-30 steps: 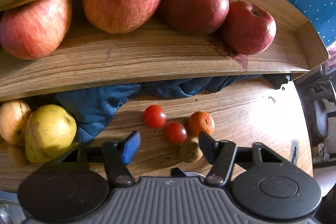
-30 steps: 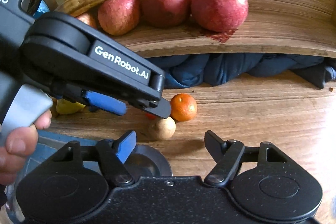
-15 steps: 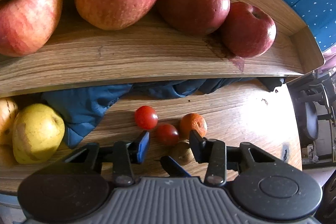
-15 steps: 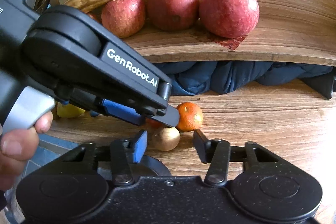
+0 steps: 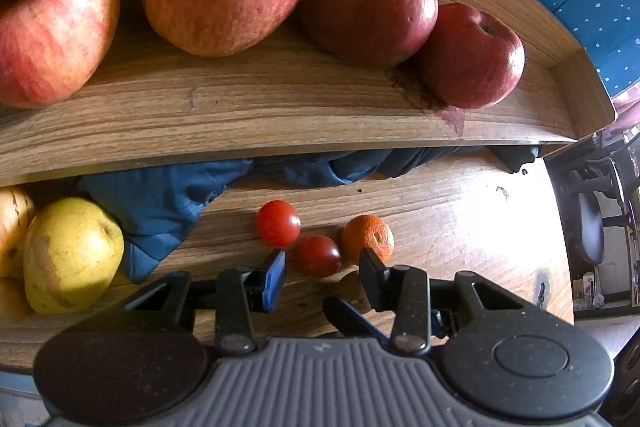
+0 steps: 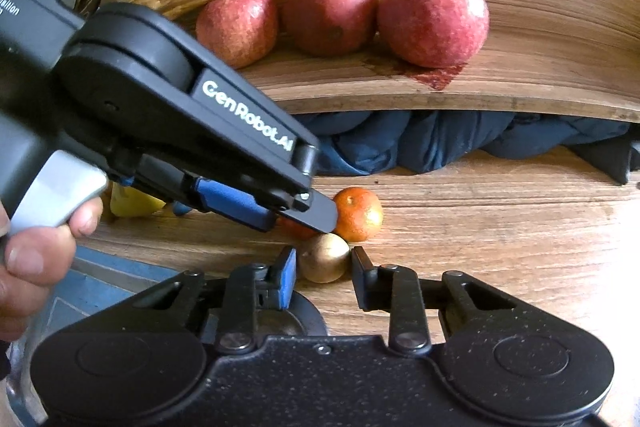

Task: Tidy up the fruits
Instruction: 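Close the left tool on a cherry tomato while the right tool grasps the small round fruit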

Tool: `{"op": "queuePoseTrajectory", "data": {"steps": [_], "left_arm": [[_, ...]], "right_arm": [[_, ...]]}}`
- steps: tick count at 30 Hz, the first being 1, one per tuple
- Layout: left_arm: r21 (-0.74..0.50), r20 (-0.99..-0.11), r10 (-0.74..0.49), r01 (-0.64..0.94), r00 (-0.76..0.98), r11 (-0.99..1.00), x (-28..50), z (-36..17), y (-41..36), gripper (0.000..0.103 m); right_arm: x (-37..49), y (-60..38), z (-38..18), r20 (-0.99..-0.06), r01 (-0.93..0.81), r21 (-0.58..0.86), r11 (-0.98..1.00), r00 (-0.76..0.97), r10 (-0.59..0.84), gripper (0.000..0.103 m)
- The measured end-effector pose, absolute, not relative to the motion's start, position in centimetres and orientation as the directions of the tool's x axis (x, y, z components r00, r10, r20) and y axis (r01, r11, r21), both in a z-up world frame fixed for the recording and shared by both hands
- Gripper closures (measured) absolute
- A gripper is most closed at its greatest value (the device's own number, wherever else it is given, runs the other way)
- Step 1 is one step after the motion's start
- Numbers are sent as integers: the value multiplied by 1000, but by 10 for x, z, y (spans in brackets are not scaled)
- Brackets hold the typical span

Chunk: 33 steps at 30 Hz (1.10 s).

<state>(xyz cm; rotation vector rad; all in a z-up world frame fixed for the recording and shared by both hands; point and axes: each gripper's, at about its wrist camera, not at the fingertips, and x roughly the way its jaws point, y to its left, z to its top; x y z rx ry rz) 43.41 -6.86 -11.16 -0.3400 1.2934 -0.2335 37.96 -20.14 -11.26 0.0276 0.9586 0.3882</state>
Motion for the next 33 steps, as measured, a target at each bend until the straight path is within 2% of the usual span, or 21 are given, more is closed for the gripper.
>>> {"op": "queuePoseTrajectory", "data": {"steps": [33], "left_arm": [[-328, -911, -318, 6, 261, 945, 426, -108, -76, 61]], "right_arm": [[376, -218, -115, -799, -260, 205, 943, 512, 315, 72]]}}
